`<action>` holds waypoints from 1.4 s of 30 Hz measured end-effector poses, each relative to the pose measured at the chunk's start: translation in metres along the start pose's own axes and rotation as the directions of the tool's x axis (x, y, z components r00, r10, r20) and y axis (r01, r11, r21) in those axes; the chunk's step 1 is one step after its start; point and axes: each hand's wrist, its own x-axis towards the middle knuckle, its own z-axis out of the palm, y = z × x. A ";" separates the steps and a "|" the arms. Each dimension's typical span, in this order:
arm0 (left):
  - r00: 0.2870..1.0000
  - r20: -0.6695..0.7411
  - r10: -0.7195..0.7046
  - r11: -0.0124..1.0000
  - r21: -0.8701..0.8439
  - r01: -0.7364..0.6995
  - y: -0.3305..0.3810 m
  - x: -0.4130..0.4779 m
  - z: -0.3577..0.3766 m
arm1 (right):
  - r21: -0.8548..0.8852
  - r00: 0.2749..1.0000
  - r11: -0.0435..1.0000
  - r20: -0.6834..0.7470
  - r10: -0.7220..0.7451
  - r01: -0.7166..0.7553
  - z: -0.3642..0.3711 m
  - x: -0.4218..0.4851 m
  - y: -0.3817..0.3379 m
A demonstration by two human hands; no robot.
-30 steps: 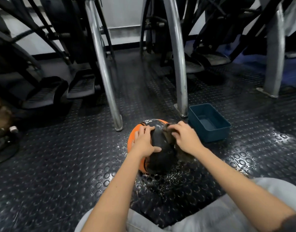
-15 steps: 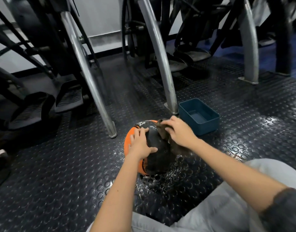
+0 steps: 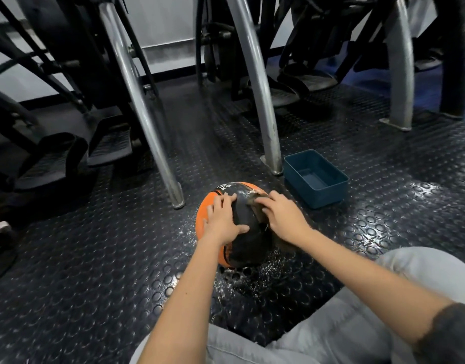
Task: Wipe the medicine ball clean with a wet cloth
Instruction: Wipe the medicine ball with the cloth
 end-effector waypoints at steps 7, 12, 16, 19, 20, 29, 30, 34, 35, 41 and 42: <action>1.000 -0.019 0.025 0.999 0.032 -0.024 -0.007 -0.002 0.000 | -0.038 0.979 0.981 0.084 -0.184 0.188 -0.021 -0.003 0.008; 0.999 -0.023 0.030 0.999 0.045 -0.029 -0.004 0.000 0.001 | -0.035 0.999 0.998 -0.003 -0.044 0.044 -0.003 0.015 -0.003; 0.999 -0.028 0.040 0.999 0.023 -0.039 -0.010 -0.001 0.003 | 0.060 0.985 0.984 0.000 -0.170 0.170 0.009 -0.029 -0.013; 0.998 -0.033 0.047 0.999 0.023 -0.046 -0.013 -0.003 0.002 | -0.026 0.952 0.953 0.075 -0.298 0.301 -0.007 -0.021 -0.005; 0.998 -0.037 0.046 0.999 0.020 -0.046 -0.012 -0.003 0.001 | -0.045 0.960 0.961 0.084 -0.268 0.273 -0.011 -0.011 -0.001; 0.997 -0.047 0.058 0.998 0.032 -0.057 -0.010 -0.003 0.000 | 0.020 0.984 0.984 0.024 -0.179 0.178 -0.003 -0.023 -0.014; 0.997 -0.047 0.061 0.998 0.032 -0.060 -0.010 -0.003 0.000 | 0.022 0.981 0.981 0.035 -0.192 0.192 -0.004 -0.024 -0.010; 0.997 -0.052 0.063 0.998 0.020 -0.062 -0.010 -0.005 0.001 | -0.046 0.998 0.999 0.059 0.027 -0.024 -0.011 0.014 0.017; 0.996 -0.056 0.063 0.998 0.020 -0.062 -0.010 -0.004 0.002 | -0.052 0.996 0.996 0.047 0.075 -0.073 -0.009 0.018 0.018; 0.994 -0.060 0.086 0.996 -0.005 -0.087 -0.018 -0.001 0.002 | 0.108 0.979 0.981 0.111 -0.171 0.159 -0.002 -0.031 -0.012; 0.994 -0.056 0.091 0.996 -0.014 -0.092 -0.020 -0.003 0.002 | 0.096 0.972 0.978 0.127 -0.199 0.187 -0.004 -0.031 -0.008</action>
